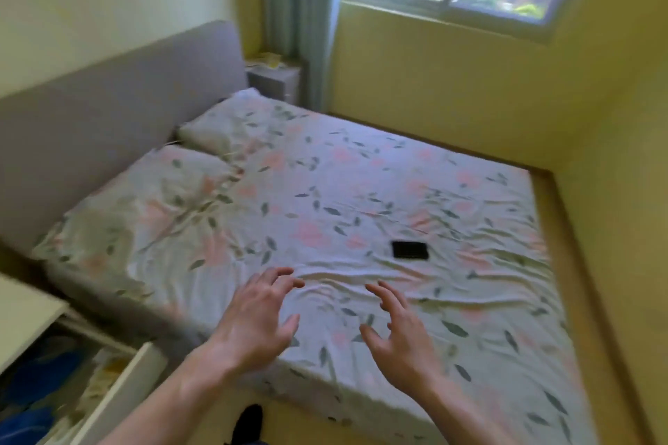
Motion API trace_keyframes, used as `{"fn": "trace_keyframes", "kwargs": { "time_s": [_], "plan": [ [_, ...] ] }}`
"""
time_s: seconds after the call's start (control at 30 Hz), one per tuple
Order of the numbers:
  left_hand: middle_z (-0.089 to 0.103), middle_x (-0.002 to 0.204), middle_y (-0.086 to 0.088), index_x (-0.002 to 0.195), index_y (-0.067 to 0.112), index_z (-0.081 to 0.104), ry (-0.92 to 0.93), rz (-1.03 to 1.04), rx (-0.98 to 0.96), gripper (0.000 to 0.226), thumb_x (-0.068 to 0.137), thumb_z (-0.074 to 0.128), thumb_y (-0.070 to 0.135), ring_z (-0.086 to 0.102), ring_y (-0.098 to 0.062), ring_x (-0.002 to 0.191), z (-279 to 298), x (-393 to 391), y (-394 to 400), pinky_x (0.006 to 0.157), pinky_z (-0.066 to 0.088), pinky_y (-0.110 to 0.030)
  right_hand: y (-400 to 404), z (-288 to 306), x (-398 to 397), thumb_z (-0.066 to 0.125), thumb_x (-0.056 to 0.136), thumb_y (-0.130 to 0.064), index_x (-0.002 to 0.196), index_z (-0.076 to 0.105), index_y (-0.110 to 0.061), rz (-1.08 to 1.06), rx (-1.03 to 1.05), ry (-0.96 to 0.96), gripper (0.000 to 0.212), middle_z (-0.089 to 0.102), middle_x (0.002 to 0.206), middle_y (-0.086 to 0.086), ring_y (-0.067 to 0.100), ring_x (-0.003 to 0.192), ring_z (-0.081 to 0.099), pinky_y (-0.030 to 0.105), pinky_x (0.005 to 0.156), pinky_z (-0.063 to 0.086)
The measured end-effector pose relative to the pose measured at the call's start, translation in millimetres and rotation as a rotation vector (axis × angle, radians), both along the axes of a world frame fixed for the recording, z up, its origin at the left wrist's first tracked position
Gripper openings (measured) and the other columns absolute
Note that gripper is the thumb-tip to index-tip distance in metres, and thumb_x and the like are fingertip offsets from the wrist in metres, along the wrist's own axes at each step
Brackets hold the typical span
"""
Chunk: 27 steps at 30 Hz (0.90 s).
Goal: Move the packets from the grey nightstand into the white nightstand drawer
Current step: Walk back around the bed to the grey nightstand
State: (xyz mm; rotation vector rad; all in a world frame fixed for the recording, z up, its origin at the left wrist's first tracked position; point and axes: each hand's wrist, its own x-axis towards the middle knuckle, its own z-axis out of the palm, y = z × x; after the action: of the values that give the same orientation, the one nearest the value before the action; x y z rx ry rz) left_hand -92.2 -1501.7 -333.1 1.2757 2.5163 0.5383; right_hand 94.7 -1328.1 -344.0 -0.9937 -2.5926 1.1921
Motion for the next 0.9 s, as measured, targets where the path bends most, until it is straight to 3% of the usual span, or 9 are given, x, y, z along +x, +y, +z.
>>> {"fn": "trace_keyframes", "kwargs": {
  "time_s": [0.33,0.7,0.9],
  "plan": [
    [0.028,0.159,0.016,0.144,0.043,0.042,0.058,-0.445,0.029,0.054,0.094,0.060,0.046,0.031,-0.014,0.144,47.4,154.9,212.8,0.120,0.026,-0.032,133.1,51.2,204.2,0.067,0.094,-0.026,0.146,0.043,-0.040,-0.382,0.022,0.085,0.059,0.039,0.145,-0.021,0.006,0.137,0.042,0.037,0.116,0.040],
    [0.022,0.160,0.019,0.144,0.046,0.039,-0.003,-0.638,0.071,0.054,0.094,0.059,0.049,0.021,-0.011,0.150,41.8,283.2,427.7,0.124,0.021,-0.036,302.6,74.6,354.2,0.067,0.095,-0.028,0.144,0.044,-0.042,-0.586,0.064,0.049,0.056,0.039,0.143,-0.028,0.002,0.132,0.046,0.028,0.111,0.042],
    [0.024,0.160,0.018,0.144,0.048,0.038,0.044,-0.767,0.043,0.056,0.091,0.058,0.051,0.027,-0.015,0.147,52.4,381.8,549.1,0.122,0.023,-0.041,376.6,78.6,456.5,0.068,0.096,-0.029,0.147,0.042,-0.042,-0.740,0.072,0.064,0.059,0.038,0.150,-0.023,0.002,0.137,0.041,0.034,0.116,0.041]
  ]
}}
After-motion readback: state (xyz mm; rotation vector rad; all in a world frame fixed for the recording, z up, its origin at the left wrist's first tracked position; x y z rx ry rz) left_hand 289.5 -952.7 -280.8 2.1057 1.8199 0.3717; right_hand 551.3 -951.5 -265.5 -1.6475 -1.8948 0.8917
